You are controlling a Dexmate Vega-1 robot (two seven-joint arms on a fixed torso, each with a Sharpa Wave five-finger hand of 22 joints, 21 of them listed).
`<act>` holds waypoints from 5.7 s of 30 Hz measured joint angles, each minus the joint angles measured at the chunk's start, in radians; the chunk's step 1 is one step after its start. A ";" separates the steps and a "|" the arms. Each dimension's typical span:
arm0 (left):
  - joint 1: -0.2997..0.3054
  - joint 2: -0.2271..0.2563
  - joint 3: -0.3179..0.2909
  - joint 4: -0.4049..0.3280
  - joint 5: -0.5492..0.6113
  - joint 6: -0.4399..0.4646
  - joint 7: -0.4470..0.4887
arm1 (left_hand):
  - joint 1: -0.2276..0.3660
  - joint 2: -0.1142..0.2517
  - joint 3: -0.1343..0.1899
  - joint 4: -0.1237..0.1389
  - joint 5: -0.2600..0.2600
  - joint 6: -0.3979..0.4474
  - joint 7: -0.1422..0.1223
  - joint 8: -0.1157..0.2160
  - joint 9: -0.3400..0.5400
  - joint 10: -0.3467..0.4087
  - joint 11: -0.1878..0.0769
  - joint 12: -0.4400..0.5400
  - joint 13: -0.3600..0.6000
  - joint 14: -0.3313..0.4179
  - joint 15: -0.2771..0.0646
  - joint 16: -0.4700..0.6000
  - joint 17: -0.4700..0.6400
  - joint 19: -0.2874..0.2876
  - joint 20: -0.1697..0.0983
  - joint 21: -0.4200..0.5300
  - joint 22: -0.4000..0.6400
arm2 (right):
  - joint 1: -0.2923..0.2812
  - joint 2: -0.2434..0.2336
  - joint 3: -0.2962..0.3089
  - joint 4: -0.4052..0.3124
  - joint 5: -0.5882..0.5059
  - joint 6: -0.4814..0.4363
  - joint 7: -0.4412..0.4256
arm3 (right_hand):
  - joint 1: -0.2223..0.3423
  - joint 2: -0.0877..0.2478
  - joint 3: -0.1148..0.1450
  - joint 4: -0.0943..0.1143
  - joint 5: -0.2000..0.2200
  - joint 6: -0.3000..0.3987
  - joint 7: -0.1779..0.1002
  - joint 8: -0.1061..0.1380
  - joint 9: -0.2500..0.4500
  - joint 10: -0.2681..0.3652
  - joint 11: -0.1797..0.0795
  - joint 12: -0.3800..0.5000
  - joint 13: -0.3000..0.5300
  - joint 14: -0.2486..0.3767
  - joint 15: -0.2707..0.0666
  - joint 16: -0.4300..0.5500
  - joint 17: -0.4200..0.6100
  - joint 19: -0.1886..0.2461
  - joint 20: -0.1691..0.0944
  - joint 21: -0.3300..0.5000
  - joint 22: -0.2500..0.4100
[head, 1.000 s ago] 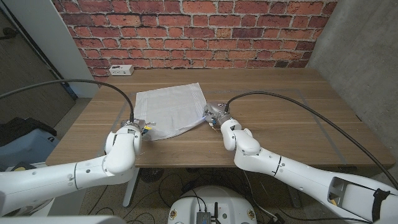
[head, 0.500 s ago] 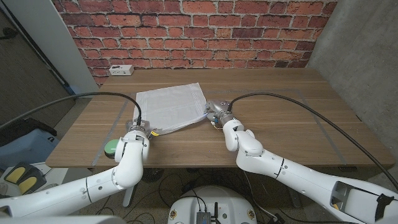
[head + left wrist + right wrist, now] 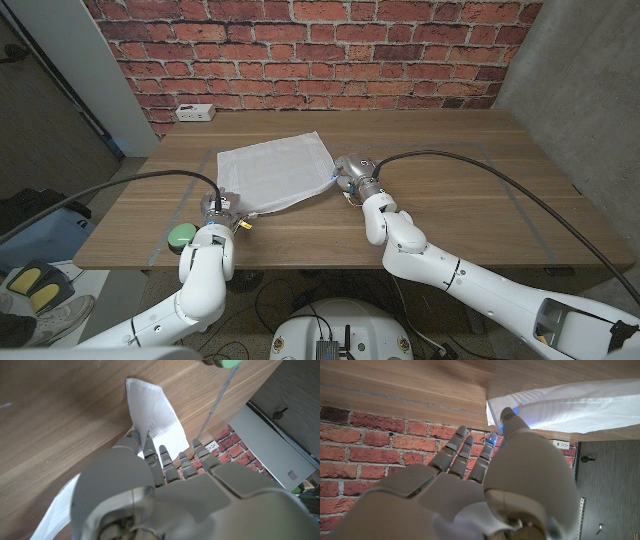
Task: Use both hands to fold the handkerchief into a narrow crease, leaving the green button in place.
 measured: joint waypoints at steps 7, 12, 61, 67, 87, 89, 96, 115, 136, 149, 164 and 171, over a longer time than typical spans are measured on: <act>0.043 -0.004 -0.050 -0.036 -0.065 -0.013 0.176 | 0.004 0.004 0.017 0.000 0.000 -0.004 0.017 0.034 0.045 -0.001 0.001 -0.006 0.001 -0.007 0.007 0.000 0.000 -0.002 0.010 0.000 0.000 | -0.022 -0.003 0.022 -0.007 0.001 0.012 -0.038 | 0.007 0.007 -0.005 0.004 0.000 0.000 0.000 -0.007 0.005 0.000 0.000 -0.006 0.000 0.000 0.000 0.000 0.000 0.000 0.000 0.000 0.000; 0.045 0.011 -0.049 -0.061 -0.043 -0.001 0.167 | 0.004 0.004 0.025 0.022 0.002 -0.036 0.001 0.061 0.089 -0.023 0.012 -0.013 0.001 -0.026 0.026 -0.001 0.003 -0.007 0.018 0.000 0.000 | -0.038 -0.006 0.038 -0.017 0.004 0.014 -0.059 | 0.007 0.007 -0.008 0.000 0.000 0.000 0.000 -0.007 0.005 0.000 0.000 -0.006 0.000 0.000 0.000 0.000 0.000 0.005 0.005 0.000 0.000; 0.215 -0.029 -0.284 -0.273 0.090 -0.145 -0.063 | 0.001 -0.023 0.003 -0.012 0.007 0.013 -0.028 0.174 0.174 -0.014 0.004 -0.013 0.001 -0.029 0.022 -0.009 -0.009 -0.024 0.020 0.000 0.000 | -0.130 -0.010 0.229 -0.052 0.197 0.183 -0.275 | 0.017 0.017 -0.018 0.007 0.007 0.004 0.003 -0.028 0.009 -0.004 0.004 -0.021 0.000 0.000 0.000 -0.012 0.000 0.011 0.000 -0.008 0.000; 0.195 -0.057 -0.302 -0.248 0.099 -0.174 -0.058 | 0.003 -0.021 -0.001 -0.016 0.006 0.013 -0.028 0.174 0.168 -0.009 -0.002 -0.013 0.001 -0.029 0.022 -0.009 -0.009 -0.024 0.020 0.000 0.000 | -0.107 -0.001 0.236 -0.022 0.226 0.217 -0.276 | 0.017 0.017 -0.019 0.006 0.007 0.004 0.003 -0.028 0.009 -0.004 0.004 -0.021 0.000 0.000 0.000 -0.012 0.000 0.011 0.000 -0.008 0.000; 0.104 -0.102 -0.306 -0.154 0.104 -0.229 -0.039 | 0.009 -0.015 -0.009 -0.022 0.008 0.016 -0.020 0.171 0.151 -0.005 -0.005 -0.013 0.001 -0.020 0.013 -0.009 -0.009 -0.024 0.020 0.000 0.000 | -0.020 0.040 0.240 0.106 0.306 0.308 -0.268 | 0.017 0.017 -0.019 0.006 0.007 0.004 0.003 -0.035 0.010 -0.004 0.004 -0.026 0.002 0.000 0.000 -0.016 0.000 0.011 0.000 -0.008 0.000; 0.087 -0.106 -0.299 -0.139 0.105 -0.230 -0.039 | 0.009 -0.015 -0.009 -0.022 0.008 0.017 -0.019 0.170 0.151 -0.005 -0.005 -0.013 0.001 -0.020 0.013 -0.009 -0.009 -0.021 0.017 0.000 0.000 | -0.012 0.043 0.239 0.117 0.316 0.319 -0.265 | 0.017 0.017 -0.022 0.003 0.007 0.004 0.003 -0.035 0.010 -0.004 0.004 -0.026 0.002 0.000 0.000 -0.016 0.000 0.011 0.000 -0.008 0.000; 0.065 -0.109 -0.289 -0.117 0.110 -0.230 -0.044 | 0.009 -0.015 -0.009 -0.022 0.008 0.020 -0.013 0.174 0.143 -0.005 -0.005 -0.013 0.001 -0.020 0.013 -0.009 -0.009 -0.020 0.016 0.000 0.000 | 0.021 0.056 0.230 0.161 0.328 0.333 -0.261 | 0.017 0.017 -0.022 0.003 0.007 0.004 0.003 -0.042 0.010 -0.004 0.004 -0.026 0.002 0.000 0.000 -0.016 0.000 0.011 0.000 -0.008 0.000; -0.036 -0.111 -0.233 -0.029 0.127 -0.205 -0.061 | 0.012 -0.012 -0.016 -0.029 0.005 0.024 -0.016 0.174 0.129 -0.002 -0.009 -0.013 0.001 -0.020 0.013 -0.009 -0.009 -0.020 0.016 0.000 0.000 | 0.114 0.098 0.210 0.299 0.382 0.410 -0.250 | 0.017 0.017 -0.023 0.002 0.007 0.005 0.001 -0.043 0.014 -0.004 0.004 -0.026 0.002 0.005 -0.005 -0.016 0.000 0.011 0.000 -0.008 0.000; -0.082 -0.127 -0.202 0.027 0.191 -0.170 -0.084 | 0.012 -0.013 -0.016 -0.029 0.003 0.027 -0.009 0.173 0.119 0.009 -0.009 -0.013 0.000 -0.015 0.007 -0.009 -0.008 -0.020 0.016 0.006 0.000 | 0.222 0.160 0.181 0.484 0.429 0.503 -0.246 | 0.021 0.021 -0.028 0.005 0.007 0.001 0.005 -0.051 0.014 -0.004 0.004 -0.026 0.002 0.011 0.000 -0.016 0.003 0.011 0.000 -0.008 0.000; -0.132 -0.131 -0.182 0.061 0.205 -0.195 -0.069 | 0.011 -0.013 -0.020 -0.033 0.003 0.018 -0.015 0.181 0.110 0.013 -0.013 -0.013 0.000 -0.006 -0.001 -0.004 -0.008 -0.014 0.011 0.006 0.000 | 0.267 0.189 0.163 0.567 0.445 0.525 -0.250 | 0.023 0.022 -0.028 0.005 0.007 0.001 0.006 -0.051 0.014 -0.004 0.004 -0.030 0.002 0.011 0.000 -0.023 0.005 0.010 0.000 -0.008 0.000; -0.212 -0.134 -0.142 0.117 0.226 -0.232 -0.097 | 0.017 -0.018 -0.023 -0.041 0.003 0.022 -0.019 0.185 0.097 0.014 -0.014 -0.013 0.000 0.003 -0.010 -0.004 -0.008 -0.004 0.000 0.009 0.000 | 0.297 0.205 0.142 0.619 0.454 0.539 -0.243 | 0.023 0.022 -0.032 0.007 0.008 0.001 0.005 -0.059 0.014 0.000 0.007 -0.030 0.002 0.011 0.000 -0.023 0.005 0.010 0.000 -0.008 0.000; -0.238 -0.138 -0.126 0.144 0.234 -0.240 -0.127 | 0.020 -0.022 -0.024 -0.048 0.003 0.026 -0.015 0.185 0.092 0.012 -0.019 -0.013 0.000 0.003 -0.010 -0.004 -0.008 -0.004 0.000 0.009 0.000 | 0.319 0.217 0.127 0.652 0.455 0.545 -0.232 | 0.023 0.022 -0.032 0.007 0.008 0.002 0.006 -0.066 0.014 -0.006 0.013 -0.034 0.002 0.011 0.000 -0.023 0.005 0.010 0.000 -0.008 0.000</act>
